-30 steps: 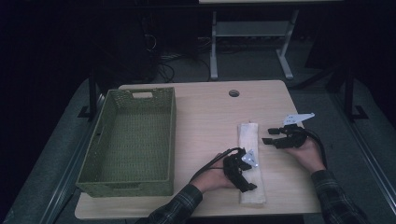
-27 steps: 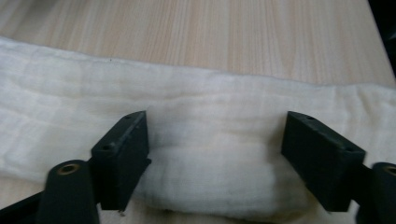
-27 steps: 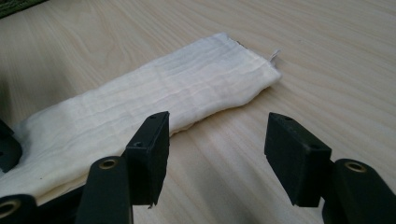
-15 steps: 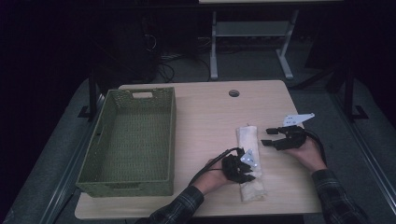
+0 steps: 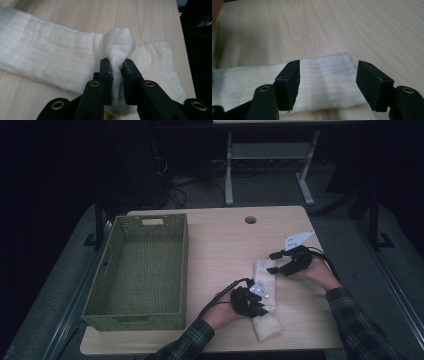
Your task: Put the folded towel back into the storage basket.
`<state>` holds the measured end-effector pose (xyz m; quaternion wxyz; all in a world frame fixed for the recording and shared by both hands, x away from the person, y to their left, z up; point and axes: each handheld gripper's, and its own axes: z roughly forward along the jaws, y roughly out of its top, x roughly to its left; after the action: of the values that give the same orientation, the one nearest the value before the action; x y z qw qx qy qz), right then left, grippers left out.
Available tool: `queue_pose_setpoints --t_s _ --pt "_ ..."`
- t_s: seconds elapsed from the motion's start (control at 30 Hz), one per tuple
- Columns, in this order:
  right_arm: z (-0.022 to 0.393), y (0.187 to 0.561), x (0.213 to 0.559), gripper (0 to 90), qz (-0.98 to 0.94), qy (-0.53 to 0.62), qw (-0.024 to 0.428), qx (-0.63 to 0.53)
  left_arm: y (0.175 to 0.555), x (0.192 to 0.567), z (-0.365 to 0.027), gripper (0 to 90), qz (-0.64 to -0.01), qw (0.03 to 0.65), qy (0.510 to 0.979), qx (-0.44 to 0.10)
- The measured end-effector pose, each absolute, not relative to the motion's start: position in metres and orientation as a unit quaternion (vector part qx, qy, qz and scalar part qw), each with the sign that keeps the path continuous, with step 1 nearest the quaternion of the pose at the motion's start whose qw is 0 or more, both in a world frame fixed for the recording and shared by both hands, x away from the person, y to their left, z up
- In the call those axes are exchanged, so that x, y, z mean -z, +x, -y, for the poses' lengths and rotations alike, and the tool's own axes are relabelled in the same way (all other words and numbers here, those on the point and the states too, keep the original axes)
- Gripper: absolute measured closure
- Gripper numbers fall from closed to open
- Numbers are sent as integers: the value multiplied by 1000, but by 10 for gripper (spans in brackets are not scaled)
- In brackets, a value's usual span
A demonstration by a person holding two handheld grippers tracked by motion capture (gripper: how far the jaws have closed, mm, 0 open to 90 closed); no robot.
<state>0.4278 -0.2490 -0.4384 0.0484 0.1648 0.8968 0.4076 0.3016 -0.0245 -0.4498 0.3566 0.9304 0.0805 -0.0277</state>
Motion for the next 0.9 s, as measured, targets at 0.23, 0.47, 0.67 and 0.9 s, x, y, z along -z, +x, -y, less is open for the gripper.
queue_pose_setpoints --t_s 0.23,0.47,0.67,0.9 --pt "235 454 452 352 -908 163 33 -385 297 448 24 790 -74 354 932 36" --pt "228 461 469 347 -918 156 19 -363 298 450 25 789 -75 351 932 42" --pt "228 456 470 493 -922 136 15 -363 299 451 25 789 -76 350 933 44" --pt "226 453 468 698 -924 128 0 -359 299 453 26 789 -77 347 934 45"
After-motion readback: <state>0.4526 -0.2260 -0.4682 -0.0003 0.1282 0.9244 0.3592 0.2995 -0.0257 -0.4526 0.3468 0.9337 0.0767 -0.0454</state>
